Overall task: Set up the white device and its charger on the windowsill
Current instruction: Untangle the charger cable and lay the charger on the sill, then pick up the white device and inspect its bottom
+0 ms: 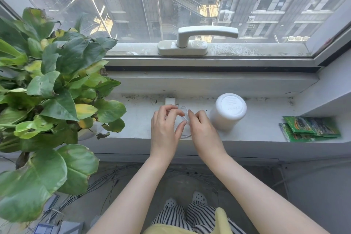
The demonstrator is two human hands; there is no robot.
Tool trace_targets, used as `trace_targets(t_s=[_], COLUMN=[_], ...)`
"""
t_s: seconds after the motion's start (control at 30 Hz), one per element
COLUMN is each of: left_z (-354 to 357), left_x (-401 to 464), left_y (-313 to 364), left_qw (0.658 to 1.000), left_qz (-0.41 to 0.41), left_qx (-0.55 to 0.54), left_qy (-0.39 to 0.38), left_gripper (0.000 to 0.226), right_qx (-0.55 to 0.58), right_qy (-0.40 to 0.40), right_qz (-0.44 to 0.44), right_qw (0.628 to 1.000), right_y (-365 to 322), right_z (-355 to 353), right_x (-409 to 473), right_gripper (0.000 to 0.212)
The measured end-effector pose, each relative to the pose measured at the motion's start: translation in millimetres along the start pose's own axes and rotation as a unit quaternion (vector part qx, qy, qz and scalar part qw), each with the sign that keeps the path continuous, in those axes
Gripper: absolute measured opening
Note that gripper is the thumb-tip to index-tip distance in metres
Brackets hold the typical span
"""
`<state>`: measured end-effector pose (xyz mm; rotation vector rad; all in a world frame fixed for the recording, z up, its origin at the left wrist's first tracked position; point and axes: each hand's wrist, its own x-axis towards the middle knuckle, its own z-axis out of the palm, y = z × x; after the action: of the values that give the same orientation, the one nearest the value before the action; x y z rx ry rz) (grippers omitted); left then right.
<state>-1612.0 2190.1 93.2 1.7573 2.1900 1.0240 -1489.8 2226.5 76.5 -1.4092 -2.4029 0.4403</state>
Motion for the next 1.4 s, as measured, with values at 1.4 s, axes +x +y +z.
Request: trace_targets(t_s=[1.4], left_z=[24], left_x=[33], left_y=[54], left_qw=[0.934], left_qz=[0.002], left_qx=[-0.289], left_qy=[-0.211], left_gripper=[0.067], right_qx=[0.371], right_qy=[0.015], right_qz=[0.067], right_qw=[0.926], right_y=[101], right_z=[-86], right_x=[-20], right_gripper=[0.073])
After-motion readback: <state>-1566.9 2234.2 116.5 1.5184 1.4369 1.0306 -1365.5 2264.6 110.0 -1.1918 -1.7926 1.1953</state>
